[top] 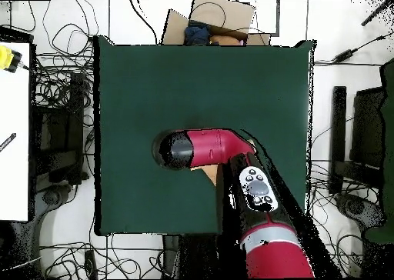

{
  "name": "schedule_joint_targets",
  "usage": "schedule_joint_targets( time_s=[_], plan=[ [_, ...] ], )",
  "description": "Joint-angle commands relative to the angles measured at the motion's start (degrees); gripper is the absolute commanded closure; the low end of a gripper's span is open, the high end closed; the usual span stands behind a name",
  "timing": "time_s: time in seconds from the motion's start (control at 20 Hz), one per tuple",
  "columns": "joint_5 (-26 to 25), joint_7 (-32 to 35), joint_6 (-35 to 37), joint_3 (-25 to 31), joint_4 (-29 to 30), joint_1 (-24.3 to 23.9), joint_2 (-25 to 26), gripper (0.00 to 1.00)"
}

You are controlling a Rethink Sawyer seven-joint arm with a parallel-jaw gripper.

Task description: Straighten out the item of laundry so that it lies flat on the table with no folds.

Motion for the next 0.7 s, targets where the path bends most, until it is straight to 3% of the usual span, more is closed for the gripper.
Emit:
schedule_joint_targets(
  time_s=[0.05, 0.4, 0.7],
  plan=[
    [-0.7, 4.1, 4.5, 0.0, 1.9, 0.3, 2.6, 0.00],
    [-0.6, 3.8, 3.5, 0.7, 3.5, -0.2, 1.1, 0.00],
    [-1.7, 0.0, 1.2, 3.0, -1.9, -3.1, 7.2, 0.00]
  ],
)
